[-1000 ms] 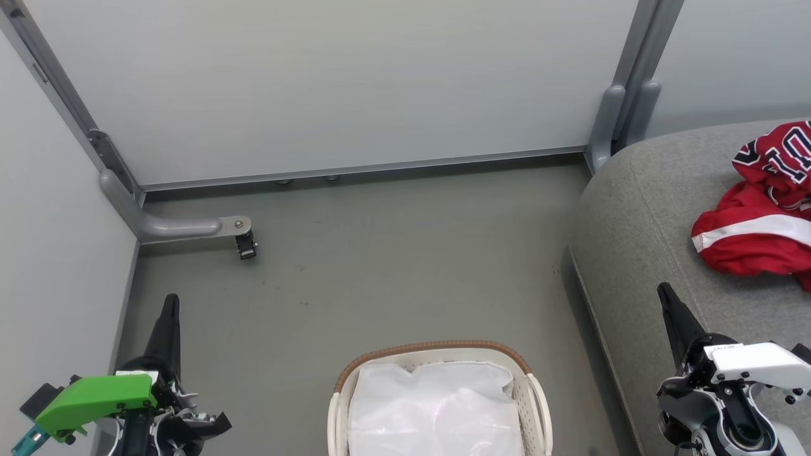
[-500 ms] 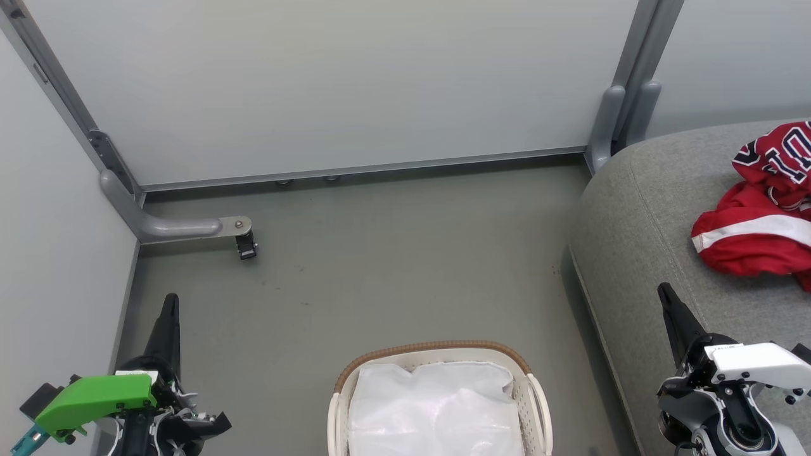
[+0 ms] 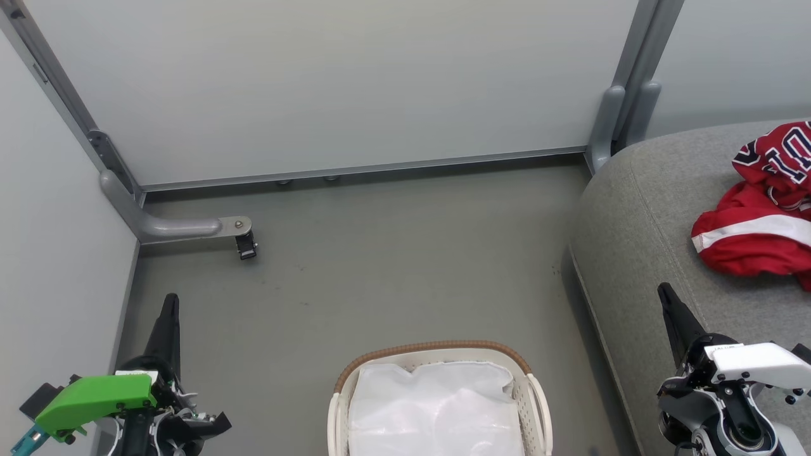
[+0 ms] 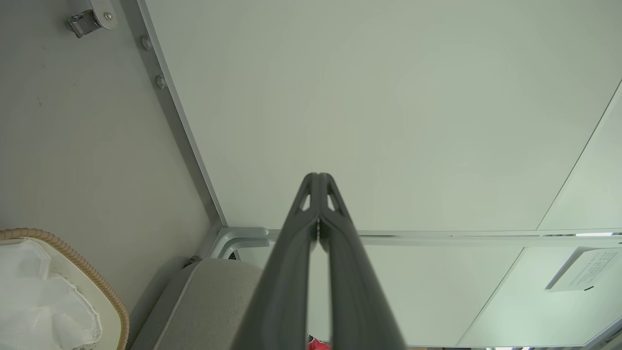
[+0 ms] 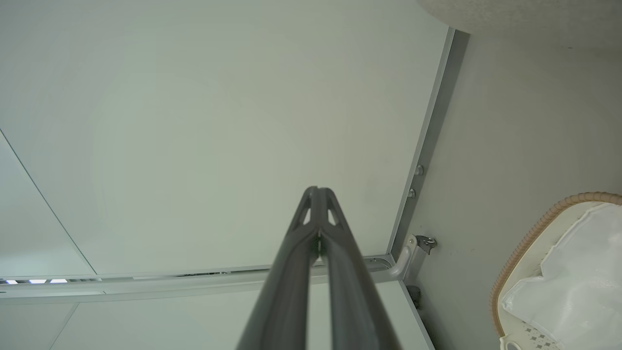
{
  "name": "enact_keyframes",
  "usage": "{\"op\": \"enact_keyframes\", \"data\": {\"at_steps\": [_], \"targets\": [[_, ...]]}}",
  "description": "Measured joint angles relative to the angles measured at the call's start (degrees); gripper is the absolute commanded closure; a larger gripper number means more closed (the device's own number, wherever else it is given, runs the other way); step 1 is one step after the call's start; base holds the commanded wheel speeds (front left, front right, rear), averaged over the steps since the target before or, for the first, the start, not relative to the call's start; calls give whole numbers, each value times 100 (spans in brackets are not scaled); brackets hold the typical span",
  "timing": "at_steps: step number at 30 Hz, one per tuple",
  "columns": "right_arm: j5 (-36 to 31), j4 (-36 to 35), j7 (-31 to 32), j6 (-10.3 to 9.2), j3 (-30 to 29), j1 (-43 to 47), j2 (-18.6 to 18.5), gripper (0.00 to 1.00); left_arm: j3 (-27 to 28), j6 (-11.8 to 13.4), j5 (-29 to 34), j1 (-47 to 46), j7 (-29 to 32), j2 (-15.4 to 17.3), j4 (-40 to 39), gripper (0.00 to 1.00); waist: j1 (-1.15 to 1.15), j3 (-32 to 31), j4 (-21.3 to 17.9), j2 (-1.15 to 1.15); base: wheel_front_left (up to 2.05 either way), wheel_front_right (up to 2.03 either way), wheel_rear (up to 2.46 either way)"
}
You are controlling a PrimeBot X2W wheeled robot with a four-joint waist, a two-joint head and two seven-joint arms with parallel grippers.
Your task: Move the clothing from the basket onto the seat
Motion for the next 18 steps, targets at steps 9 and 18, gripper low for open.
{"op": "enact_keyframes", "data": {"at_steps": [9,18], "targets": [[0,0,0,0,0,0,0,100,0,0,0,0,0,0,0,100,0,0,0,0,0,0,0],[0,0,0,0,0,0,0,100,0,0,0,0,0,0,0,100,0,0,0,0,0,0,0]]}}
